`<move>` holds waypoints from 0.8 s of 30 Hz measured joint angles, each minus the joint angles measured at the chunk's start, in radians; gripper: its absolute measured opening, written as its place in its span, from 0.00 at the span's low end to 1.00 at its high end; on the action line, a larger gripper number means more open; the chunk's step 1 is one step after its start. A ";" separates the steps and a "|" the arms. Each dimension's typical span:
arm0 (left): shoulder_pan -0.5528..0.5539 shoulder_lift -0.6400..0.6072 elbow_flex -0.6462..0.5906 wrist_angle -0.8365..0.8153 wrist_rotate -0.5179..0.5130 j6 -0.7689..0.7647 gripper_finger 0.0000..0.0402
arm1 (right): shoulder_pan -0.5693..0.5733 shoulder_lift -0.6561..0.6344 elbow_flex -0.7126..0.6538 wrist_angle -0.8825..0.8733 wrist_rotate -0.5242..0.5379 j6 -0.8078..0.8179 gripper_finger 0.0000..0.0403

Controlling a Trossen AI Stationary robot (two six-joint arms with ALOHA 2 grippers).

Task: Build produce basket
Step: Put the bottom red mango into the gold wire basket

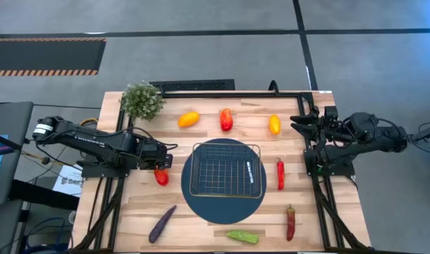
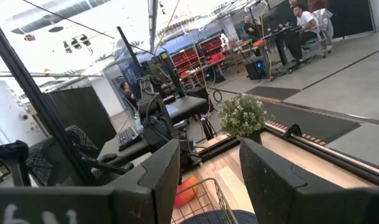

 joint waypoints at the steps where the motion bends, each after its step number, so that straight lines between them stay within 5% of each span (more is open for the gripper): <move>1: 0.000 0.000 0.000 0.001 0.000 0.000 0.46 | 0.000 0.000 0.000 0.000 0.000 0.000 0.47; 14: 0.000 0.000 0.000 -0.021 0.043 0.090 0.46 | -0.001 0.000 0.000 -0.005 0.001 0.040 0.47; 24: 0.000 0.000 0.000 -0.067 0.030 -0.020 0.46 | 0.002 0.000 0.000 -0.005 0.001 0.043 0.48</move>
